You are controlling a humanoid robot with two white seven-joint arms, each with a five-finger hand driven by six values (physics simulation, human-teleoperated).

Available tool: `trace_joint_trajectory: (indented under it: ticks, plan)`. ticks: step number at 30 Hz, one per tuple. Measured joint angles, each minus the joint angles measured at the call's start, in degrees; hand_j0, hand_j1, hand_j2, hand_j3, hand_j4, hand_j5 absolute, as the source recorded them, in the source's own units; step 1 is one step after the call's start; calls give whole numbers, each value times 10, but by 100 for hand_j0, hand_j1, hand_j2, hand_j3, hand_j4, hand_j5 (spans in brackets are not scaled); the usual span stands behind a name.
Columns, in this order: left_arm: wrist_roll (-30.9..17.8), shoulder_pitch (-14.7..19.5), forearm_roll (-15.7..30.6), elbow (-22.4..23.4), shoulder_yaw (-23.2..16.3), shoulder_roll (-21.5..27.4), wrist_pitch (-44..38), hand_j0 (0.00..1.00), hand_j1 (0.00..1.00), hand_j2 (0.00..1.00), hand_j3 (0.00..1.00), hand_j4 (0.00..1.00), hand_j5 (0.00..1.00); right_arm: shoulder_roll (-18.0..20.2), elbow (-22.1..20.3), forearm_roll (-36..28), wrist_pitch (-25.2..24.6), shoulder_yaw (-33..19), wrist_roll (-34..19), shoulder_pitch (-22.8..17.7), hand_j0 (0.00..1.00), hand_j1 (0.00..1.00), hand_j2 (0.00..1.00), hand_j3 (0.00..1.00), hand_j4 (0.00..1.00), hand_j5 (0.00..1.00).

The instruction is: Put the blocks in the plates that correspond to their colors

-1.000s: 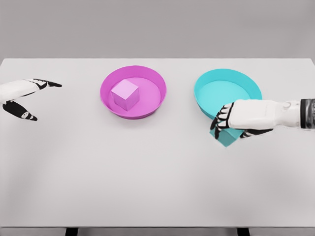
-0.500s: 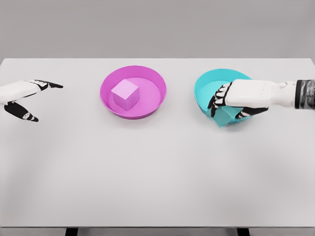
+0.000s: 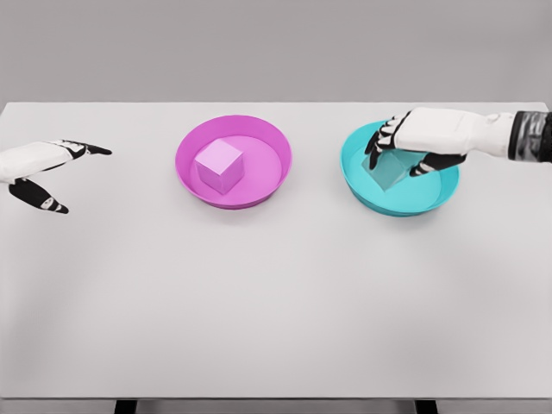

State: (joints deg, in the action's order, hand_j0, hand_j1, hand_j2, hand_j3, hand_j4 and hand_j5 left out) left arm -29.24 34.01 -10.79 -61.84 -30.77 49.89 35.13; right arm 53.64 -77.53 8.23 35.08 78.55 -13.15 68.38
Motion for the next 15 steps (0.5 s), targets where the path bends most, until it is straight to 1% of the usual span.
trace_joint_trajectory:
  ticks: [7,13,15]
  plan:
    - [0,0,-1,-1,-2,-1,0,100,100,100,100,100,100,-44,76,1,0,-1,-1,0,60,60,60,60,60,60]
    - [0,0,-1,-1,-3,-1,0,100,100,100,100,100,100,-53,127,3,0,0,-1,0,60,60,60,60,60,60]
    - [0,0,-1,-1,-3,-1,0,100,100,100,100,100,100,-53,137,4,0,0,-1,0,60,60,60,60,60,60]
